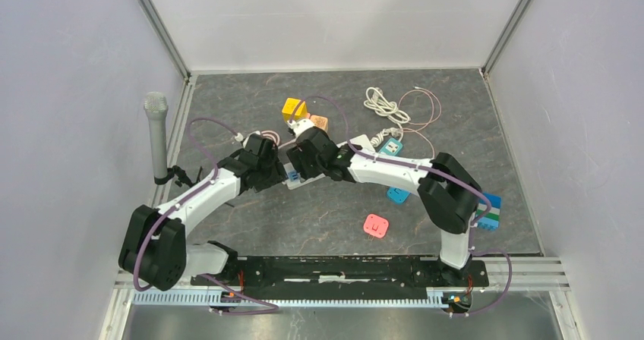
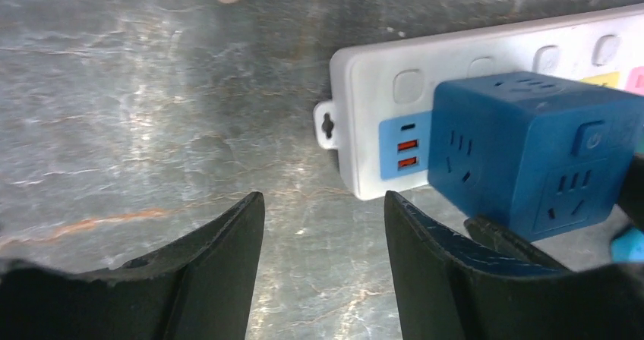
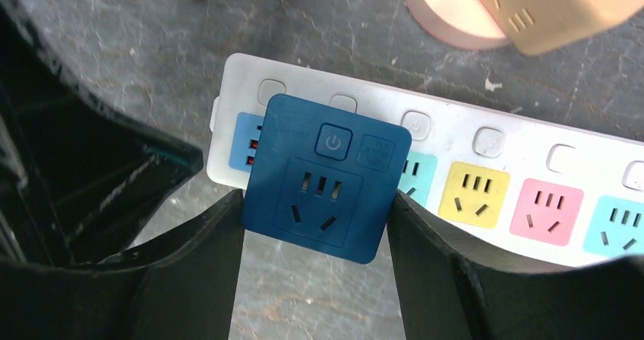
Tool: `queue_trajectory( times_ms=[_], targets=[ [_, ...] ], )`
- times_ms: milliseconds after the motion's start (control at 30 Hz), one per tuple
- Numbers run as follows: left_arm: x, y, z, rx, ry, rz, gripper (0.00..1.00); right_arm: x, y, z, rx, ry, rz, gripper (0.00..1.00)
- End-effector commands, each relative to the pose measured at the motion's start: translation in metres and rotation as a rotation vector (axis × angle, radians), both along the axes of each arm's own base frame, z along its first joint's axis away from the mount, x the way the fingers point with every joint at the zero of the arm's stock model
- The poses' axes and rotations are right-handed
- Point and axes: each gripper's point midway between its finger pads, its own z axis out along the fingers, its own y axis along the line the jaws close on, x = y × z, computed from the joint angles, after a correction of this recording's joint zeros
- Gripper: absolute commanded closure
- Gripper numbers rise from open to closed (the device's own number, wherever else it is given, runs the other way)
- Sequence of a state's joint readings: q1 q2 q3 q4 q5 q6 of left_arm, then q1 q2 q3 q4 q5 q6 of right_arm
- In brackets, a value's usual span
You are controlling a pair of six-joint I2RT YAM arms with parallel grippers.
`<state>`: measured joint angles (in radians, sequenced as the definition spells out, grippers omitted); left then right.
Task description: Pull the plug off the socket
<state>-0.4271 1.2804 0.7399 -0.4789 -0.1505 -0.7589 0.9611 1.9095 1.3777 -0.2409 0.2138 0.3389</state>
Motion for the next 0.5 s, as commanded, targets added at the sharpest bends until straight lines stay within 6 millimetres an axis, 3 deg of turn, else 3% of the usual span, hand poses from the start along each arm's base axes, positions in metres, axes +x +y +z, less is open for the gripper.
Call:
queue_trajectory(
  times_ms=[0, 167, 267, 467],
  targets=[
    [0.014, -0.029, 0.014, -0.163, -0.066, -0.034, 0.34, -0.011, -0.020, 0.013, -0.027, -0.014, 0.036, 0.56],
    [0.013, -0.041, 0.004, -0.207, -0.039, -0.067, 0.34, -0.020, -0.019, 0.008, -0.016, 0.016, 0.069, 0.52],
    [0.014, -0.044, -0.001, -0.218, -0.025, -0.072, 0.34, -0.015, -0.015, 0.013, -0.004, 0.004, 0.061, 0.48],
    [0.019, -0.037, -0.008, -0.160, -0.025, -0.076, 0.34, -0.003, -0.004, 0.017, 0.002, -0.027, 0.077, 0.28]
  ],
)
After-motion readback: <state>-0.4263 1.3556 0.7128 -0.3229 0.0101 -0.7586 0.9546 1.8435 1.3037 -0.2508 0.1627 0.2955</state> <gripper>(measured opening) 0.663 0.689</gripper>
